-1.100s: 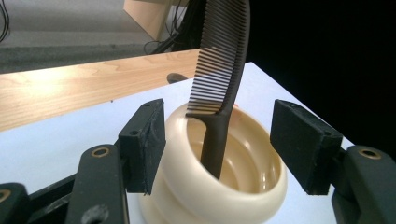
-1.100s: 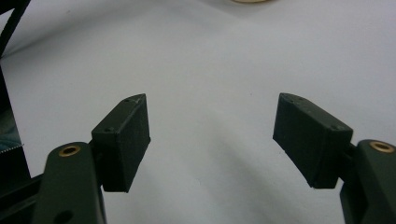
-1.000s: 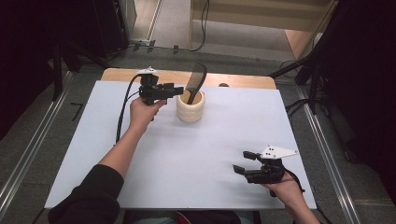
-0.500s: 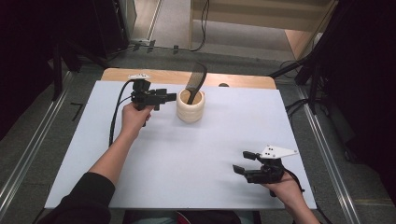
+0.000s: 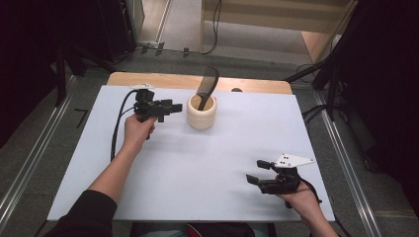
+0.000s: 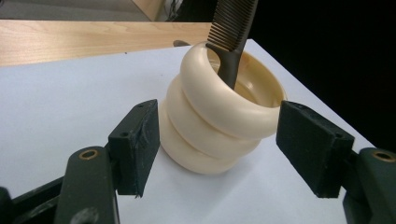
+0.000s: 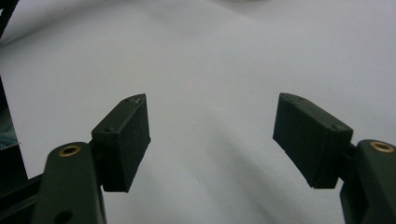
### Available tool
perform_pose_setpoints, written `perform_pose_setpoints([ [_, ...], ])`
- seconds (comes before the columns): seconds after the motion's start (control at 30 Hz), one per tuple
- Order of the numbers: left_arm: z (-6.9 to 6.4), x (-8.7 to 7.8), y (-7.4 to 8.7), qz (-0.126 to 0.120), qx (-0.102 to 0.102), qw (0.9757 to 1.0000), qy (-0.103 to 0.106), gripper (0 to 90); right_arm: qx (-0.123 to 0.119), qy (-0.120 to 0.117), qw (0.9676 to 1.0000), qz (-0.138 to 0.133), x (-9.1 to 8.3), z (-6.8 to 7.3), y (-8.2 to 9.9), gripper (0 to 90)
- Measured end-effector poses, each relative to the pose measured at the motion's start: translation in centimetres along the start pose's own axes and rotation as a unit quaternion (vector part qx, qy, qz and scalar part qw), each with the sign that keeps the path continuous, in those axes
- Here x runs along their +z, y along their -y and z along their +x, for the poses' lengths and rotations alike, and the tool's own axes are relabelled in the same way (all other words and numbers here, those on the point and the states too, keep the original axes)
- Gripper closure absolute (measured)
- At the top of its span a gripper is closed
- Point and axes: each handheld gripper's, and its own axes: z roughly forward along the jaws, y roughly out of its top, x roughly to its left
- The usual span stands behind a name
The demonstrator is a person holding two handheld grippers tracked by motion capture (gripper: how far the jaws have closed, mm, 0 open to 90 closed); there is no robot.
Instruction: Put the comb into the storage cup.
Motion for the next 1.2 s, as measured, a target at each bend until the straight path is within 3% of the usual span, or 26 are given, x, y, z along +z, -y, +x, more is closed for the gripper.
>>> perform_pose_setpoints([
  [0.33,-0.4,-0.7,1.2,0.006,0.005,1.0,-0.006,31.4,0.002,-0.001,1.0,0.0,0.0,0.0,0.0,25.3],
  [0.73,-1.6,-1.6,2.4,0.019,0.007,0.9998,0.003,31.4,0.003,0.001,1.0,0.0,0.1,0.0,0.0,25.3],
  [0.97,-2.9,-2.2,3.1,0.023,0.029,0.9993,0.0,31.4,0.005,0.001,1.0,-0.001,0.0,0.0,0.0,25.3],
  [1.2,-3.1,-2.8,4.3,0.03,0.027,0.9992,0.002,31.4,0.002,-0.003,1.0,0.002,0.0,0.1,-0.1,25.3],
])
